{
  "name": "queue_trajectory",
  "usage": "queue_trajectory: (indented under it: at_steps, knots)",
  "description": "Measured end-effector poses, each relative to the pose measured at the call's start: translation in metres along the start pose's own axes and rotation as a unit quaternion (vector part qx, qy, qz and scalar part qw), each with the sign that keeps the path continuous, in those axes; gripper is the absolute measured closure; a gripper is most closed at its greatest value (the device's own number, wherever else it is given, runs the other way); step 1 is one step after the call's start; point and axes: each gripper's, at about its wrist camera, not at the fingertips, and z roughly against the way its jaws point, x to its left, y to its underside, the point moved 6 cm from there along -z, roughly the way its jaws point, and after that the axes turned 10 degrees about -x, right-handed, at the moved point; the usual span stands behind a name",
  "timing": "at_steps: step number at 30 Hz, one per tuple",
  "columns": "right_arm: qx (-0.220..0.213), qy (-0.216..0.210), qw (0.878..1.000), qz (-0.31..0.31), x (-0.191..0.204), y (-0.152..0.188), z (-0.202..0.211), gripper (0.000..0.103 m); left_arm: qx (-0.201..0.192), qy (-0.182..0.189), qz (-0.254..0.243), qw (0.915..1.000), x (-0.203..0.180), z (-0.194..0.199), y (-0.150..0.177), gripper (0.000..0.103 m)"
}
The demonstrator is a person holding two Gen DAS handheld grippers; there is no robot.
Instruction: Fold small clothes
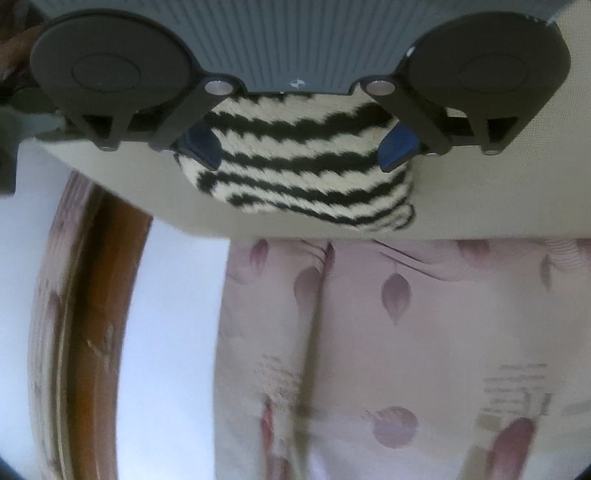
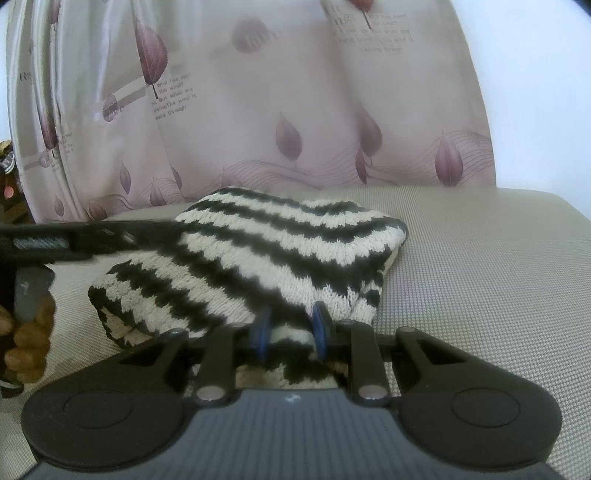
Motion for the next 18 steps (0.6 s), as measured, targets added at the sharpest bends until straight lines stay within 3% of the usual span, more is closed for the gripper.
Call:
queue_trajectory:
  at_steps: [4,11,18]
  knots:
    - [-0.001,-0.002,1.0,-0.005,0.0,0.0,0.0,0.08,-0.017,-0.021,0.002,0.9996,0.019,0.007,-0.007,0.0]
    - [0.0,0.0,1.0,-0.002,0.0,0.0,0.0,0.08,-0.012,-0.013,0.092,0.9956,0.048,-0.005,0.003,0.0]
    - [0.001,0.004,1.0,0.004,0.002,0.001,-0.001,0.08,-0.014,-0.03,0.09,0.9954,0.058,-0.007,0.025,0.0]
